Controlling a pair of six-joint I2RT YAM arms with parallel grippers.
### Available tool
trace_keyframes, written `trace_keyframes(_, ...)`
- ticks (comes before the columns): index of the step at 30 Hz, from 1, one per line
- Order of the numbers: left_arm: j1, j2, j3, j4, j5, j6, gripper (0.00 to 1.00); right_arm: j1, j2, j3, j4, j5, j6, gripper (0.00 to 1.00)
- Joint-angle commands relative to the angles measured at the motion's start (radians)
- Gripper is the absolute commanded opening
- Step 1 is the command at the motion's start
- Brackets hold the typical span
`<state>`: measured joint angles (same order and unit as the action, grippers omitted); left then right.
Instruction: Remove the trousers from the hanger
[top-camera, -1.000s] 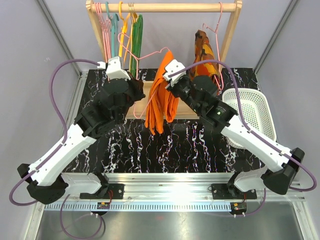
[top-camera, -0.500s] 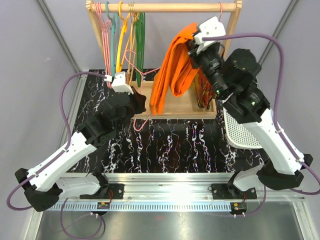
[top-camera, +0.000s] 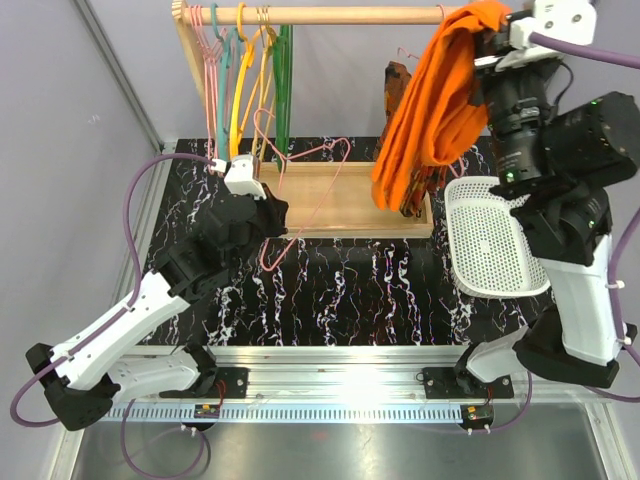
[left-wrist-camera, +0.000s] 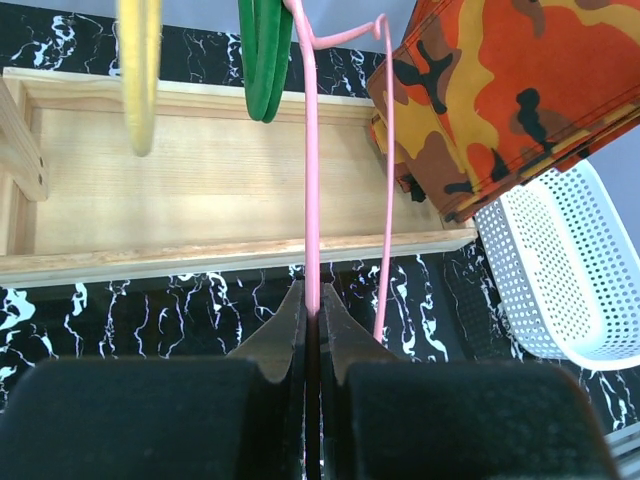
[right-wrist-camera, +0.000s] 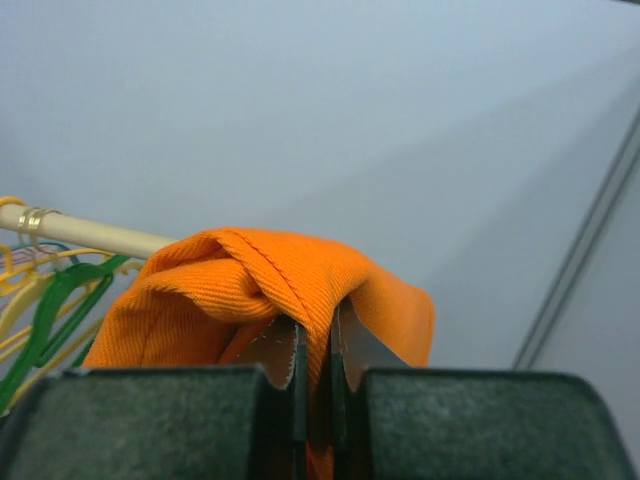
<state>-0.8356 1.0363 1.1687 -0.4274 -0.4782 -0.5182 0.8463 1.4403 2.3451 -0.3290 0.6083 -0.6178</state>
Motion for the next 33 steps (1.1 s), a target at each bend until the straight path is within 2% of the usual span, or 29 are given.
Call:
trace_keyframes(1, 0.001, -0.019, 0.003, 0.015, 0.006, 0.033, 0.00, -0.001, -0.063, 0.082, 0.130, 0.065, -0.144, 0.00)
trace_keyframes(4, 0.001, -0.025, 0.003, 0.006, 0.003, 0.041, 0.00, -0.001, -0.113, -0.027, 0.166, 0.136, -0.261, 0.00)
trace_keyframes(5, 0.000, -0.028, 0.005, 0.004, -0.002, 0.043, 0.00, 0.000, -0.130, -0.105, 0.177, 0.146, -0.270, 0.00)
trace_keyframes(8, 0.001, -0.028, 0.005, 0.001, -0.010, 0.046, 0.00, 0.000, -0.172, -0.168, 0.194, 0.243, -0.284, 0.00)
trace_keyframes(12, 0.001, -0.012, 0.012, -0.010, 0.006, 0.046, 0.00, 0.000, -0.211, -0.246, 0.335, 0.343, -0.439, 0.00)
trace_keyframes(15, 0.001, -0.002, 0.009, -0.004, 0.019, 0.043, 0.00, -0.003, -0.257, -0.390, 0.607, 0.422, -0.667, 0.00)
trace_keyframes(16, 0.001, 0.001, 0.008, -0.001, 0.024, 0.038, 0.00, -0.004, -0.274, -0.420, 0.617, 0.439, -0.665, 0.00)
trace_keyframes(23, 0.001, 0.011, 0.008, 0.003, 0.067, 0.033, 0.00, -0.070, -0.411, -0.700, 0.524, 0.541, -0.538, 0.00)
trace_keyframes(24, 0.001, 0.008, 0.006, 0.004, 0.067, 0.033, 0.00, -0.107, -0.443, -0.717, 0.377, 0.536, -0.387, 0.00)
trace_keyframes(25, 0.001, 0.008, -0.001, 0.004, 0.067, 0.033, 0.00, -0.127, -0.458, -0.734, 0.276, 0.524, -0.303, 0.00)
trace_keyframes(27, 0.001, 0.008, -0.003, 0.006, 0.067, 0.034, 0.00, -0.189, -0.497, -0.820, 0.127, 0.489, -0.165, 0.00)
trace_keyframes(28, 0.001, 0.010, -0.006, 0.009, 0.070, 0.033, 0.00, -0.202, -0.509, -0.854, 0.083, 0.469, -0.026, 0.00)
trace_keyframes(29, 0.001, 0.011, -0.006, 0.010, 0.067, 0.035, 0.00, -0.214, -0.520, -0.945, 0.073, 0.470, 0.013, 0.00)
trace_keyframes(33, 0.001, 0.033, 0.005, 0.000, 0.079, 0.033, 0.00, -0.333, -0.583, -1.165, 0.223, 0.516, 0.113, 0.00)
